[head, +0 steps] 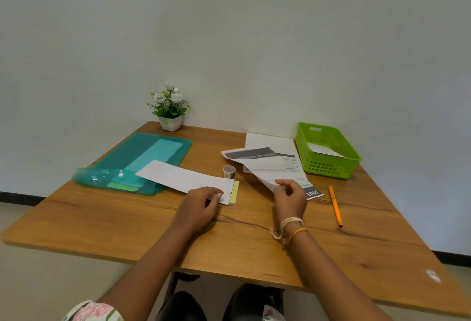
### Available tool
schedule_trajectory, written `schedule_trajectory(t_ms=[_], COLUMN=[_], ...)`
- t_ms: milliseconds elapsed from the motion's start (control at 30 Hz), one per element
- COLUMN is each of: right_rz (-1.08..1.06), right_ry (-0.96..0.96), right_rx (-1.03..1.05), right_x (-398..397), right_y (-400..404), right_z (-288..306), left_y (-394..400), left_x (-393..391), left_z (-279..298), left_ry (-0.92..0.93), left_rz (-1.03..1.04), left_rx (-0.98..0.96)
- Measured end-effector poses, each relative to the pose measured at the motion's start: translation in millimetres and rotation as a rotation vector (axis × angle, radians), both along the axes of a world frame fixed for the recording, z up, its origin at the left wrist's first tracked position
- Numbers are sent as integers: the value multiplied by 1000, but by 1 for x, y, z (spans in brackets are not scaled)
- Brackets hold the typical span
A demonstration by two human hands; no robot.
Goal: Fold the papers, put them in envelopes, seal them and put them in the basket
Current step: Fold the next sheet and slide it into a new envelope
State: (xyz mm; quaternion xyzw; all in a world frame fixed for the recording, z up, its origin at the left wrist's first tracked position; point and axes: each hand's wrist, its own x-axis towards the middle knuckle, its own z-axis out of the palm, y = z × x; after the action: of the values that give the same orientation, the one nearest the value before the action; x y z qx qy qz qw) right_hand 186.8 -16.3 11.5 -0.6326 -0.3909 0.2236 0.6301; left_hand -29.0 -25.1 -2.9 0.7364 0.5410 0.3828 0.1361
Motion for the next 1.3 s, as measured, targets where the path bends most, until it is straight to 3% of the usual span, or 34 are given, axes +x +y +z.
schedule_trajectory(t_ms=[233, 333, 400, 467, 567, 633, 700, 767, 833, 900, 967, 1067, 1200, 1300], right_rz=[43, 115, 171, 238, 352, 407, 431, 336, 192, 227, 412, 599, 529, 507], right_ry=[138, 73, -30, -159, -334, -443, -630, -908, -1105, -1049, -944, -1061, -1122, -1138], right_rx=[46, -8, -41, -47, -97, -207, -377, -515, -506, -377, -301, -399, -418, -392], right_x=[31, 47, 56, 63, 70, 73, 74, 67, 49, 25, -1, -23, -10, -3], right_y=[-30, -33, -37, -43, -46, -45, -40, -37, -37, -37, -38, -37, -37, -41], right_z=[5, 2, 4, 8, 15, 18, 18, 21, 22, 20, 10, -11, -25, -29], left_y=[-2, -5, -3, -2, 2, 5, 3, -2, -8, -10, -10, -10, -14, -19], left_x=[-5, -8, -15, -19, -19, -19, -16, -11, -8, -8, -9, -13, -11, -1], left_z=[8, 21, 23, 22, 17, 14, 11, 7, 5, 3, 2, 1, 4, 14], left_ry=[-599, -935, -1049, -1020, -763, -568, -485, -452, -430, -423, -423, -405, -430, -677], left_rz=[25, 10, 8, 31, 98, 158, 146, 100, 81, 66, 46, 34, 22, 5], left_rx=[-160, -376, -513, -567, -494, -428, -400, -344, -275, -232, -212, -186, -191, -246])
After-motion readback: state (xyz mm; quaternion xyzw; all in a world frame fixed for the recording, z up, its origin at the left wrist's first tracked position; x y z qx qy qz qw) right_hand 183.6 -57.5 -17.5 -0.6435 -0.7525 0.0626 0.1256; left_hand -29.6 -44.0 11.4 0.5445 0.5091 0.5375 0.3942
